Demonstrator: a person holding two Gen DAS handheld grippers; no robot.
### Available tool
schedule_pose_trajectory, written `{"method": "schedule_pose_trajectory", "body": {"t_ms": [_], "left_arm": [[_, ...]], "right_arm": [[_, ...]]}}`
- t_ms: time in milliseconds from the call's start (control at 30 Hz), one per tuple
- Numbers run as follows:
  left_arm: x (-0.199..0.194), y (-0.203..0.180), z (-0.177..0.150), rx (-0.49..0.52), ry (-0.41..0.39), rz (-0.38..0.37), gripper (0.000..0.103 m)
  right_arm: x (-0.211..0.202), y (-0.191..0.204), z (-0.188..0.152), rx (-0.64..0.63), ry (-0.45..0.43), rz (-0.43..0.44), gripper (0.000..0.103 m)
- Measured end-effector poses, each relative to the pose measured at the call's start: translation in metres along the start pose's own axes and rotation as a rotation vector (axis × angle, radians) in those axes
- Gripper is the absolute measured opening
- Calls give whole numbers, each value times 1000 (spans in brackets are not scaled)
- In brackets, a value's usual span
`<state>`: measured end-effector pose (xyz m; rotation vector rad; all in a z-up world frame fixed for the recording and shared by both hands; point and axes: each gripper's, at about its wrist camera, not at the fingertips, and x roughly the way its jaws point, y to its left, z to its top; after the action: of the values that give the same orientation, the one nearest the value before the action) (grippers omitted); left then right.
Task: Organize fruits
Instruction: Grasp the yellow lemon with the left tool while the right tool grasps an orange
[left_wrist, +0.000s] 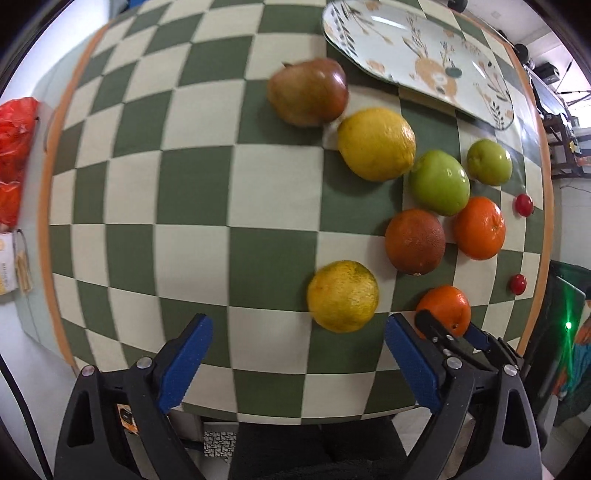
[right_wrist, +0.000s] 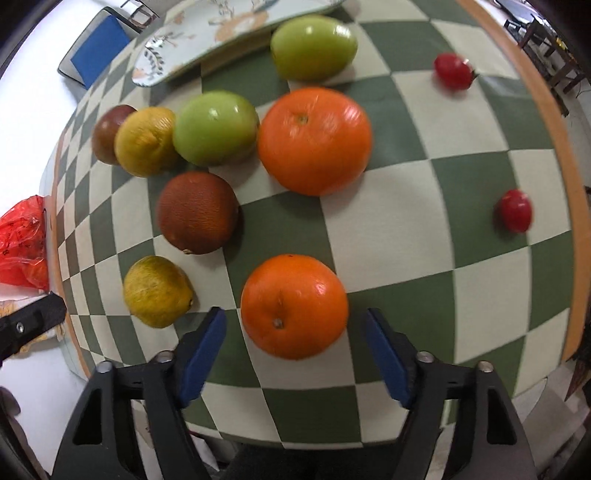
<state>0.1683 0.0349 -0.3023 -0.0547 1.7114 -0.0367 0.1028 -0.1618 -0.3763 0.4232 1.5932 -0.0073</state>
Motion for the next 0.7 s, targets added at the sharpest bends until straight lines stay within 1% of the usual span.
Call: {"method": "schedule_pose_trajectory", "body": {"t_ms": [33, 100, 200, 267, 333, 367, 400, 433, 467, 500, 567, 667, 700], "left_arm": [[5, -4, 1, 6, 13, -16, 95], [17, -16, 5, 38, 22, -23, 95], [34, -31, 8, 94, 34, 8, 95], [46, -42, 9, 150, 31, 36, 95], [55, -52, 9, 205, 23, 65, 90], [60, -56, 8, 234, 18, 81, 80], [63, -60, 8, 256, 18, 92, 72], [68, -62, 7, 275, 20, 105, 68], [72, -64, 6, 289, 21, 109, 58], [75, -65, 7, 296, 21, 114, 57], [78, -65, 7, 284, 13, 89, 56], [80, -65, 7, 281, -4, 73, 56], [80, -66, 7, 281, -8, 71, 56]], "right_arm": [[8, 2, 1, -7, 8, -6, 68], [15, 2, -2, -20, 2, -11, 66], [14, -6, -12, -11, 25, -20, 66], [10, -15, -18, 4, 36, -27, 66], [12, -24, -22, 17, 44, -38, 66], [11, -26, -23, 23, 46, -24, 66], [11, -28, -23, 28, 47, -14, 66], [12, -28, -24, 27, 47, -17, 66], [13, -26, -24, 22, 47, -25, 66], [12, -25, -24, 13, 47, -32, 66], [10, -23, -24, 5, 46, -41, 67], [10, -20, -22, 1, 45, -51, 67], [15, -12, -22, 1, 47, -58, 67]]}}
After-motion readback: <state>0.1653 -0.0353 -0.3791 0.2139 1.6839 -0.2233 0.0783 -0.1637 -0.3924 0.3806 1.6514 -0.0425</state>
